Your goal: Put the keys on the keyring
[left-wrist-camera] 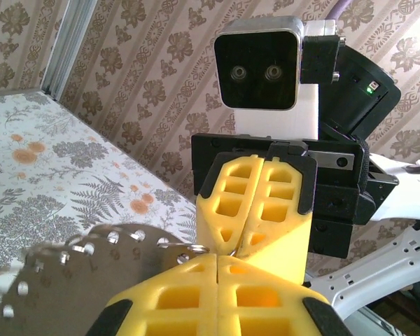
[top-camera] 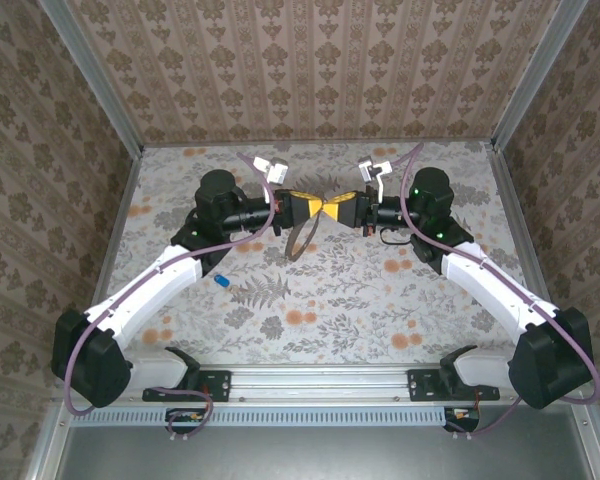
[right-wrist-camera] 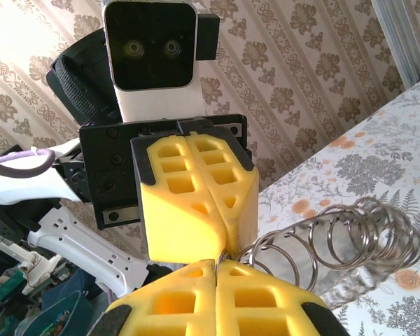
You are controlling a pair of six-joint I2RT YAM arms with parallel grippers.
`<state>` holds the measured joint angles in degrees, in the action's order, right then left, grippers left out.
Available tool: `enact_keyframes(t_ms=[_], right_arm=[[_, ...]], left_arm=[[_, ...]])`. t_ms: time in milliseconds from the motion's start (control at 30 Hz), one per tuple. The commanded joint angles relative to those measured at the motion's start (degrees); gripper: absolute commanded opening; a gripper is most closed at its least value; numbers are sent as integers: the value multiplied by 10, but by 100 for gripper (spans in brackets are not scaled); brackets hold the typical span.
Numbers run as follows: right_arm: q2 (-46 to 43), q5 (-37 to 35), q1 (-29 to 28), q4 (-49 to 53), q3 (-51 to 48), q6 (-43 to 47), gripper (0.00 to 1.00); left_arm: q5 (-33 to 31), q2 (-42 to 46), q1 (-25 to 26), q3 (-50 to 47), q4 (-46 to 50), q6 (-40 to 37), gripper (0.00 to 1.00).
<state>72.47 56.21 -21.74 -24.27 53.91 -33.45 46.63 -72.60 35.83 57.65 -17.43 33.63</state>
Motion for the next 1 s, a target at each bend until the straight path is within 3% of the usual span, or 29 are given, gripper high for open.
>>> enact_keyframes(t_ms=[0,33,100,167,333,467,667,967], right_arm=[[10,-7,-8,-26,2,0,0],[12,-9,-9,-16,1,7,0],[15,-15,-8,-1,-4,18,0],[19,-22,-8,16,-12,29,0],[38,-32,-8,50,-29,53,0],[88,-36,-9,59,-33,60,0],[203,-31,-24,38,3,55,0],[319,-29,-52,-60,47,-14,0]], left_arm=[[29,5,31,-3,13,-27,0],[10,7,31,-1,36,-40,20],[-28,13,30,-3,69,-59,33],[-80,23,27,-9,101,-73,59],[-184,70,4,-48,116,-75,80],[-215,104,-31,-77,119,-63,85],[-214,111,-73,-96,121,-47,86],[-198,98,-93,-93,121,-47,86]])
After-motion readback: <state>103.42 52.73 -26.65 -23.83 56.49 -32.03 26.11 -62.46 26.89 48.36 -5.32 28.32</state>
